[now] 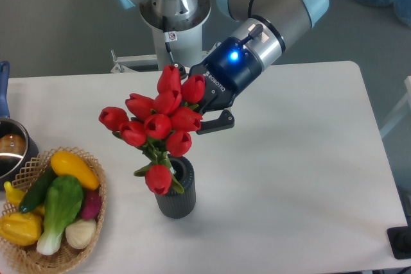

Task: Insert the flowers into the vase
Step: 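Lower the tulip stems down into the black vase opening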

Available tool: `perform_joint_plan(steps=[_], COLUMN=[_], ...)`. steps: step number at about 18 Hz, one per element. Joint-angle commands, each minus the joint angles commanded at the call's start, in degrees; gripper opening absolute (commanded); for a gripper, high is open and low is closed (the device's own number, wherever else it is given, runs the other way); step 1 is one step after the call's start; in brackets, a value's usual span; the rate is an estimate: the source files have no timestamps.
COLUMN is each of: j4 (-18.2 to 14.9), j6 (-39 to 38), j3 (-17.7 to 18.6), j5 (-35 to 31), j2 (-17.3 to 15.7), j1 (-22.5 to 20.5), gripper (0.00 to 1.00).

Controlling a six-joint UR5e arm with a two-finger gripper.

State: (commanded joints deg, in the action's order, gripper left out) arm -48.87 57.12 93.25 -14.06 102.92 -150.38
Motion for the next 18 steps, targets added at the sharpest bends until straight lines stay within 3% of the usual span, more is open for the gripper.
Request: perform_joint_plan(steps=[10,18], j4=[0.00,0.09], j6=[4.04,9.58], j3=[4.22,7.47], j5=[-0.44,-2.20], j2=[0.62,2.90], j1=[0.00,0.26], gripper=[0.00,0.03])
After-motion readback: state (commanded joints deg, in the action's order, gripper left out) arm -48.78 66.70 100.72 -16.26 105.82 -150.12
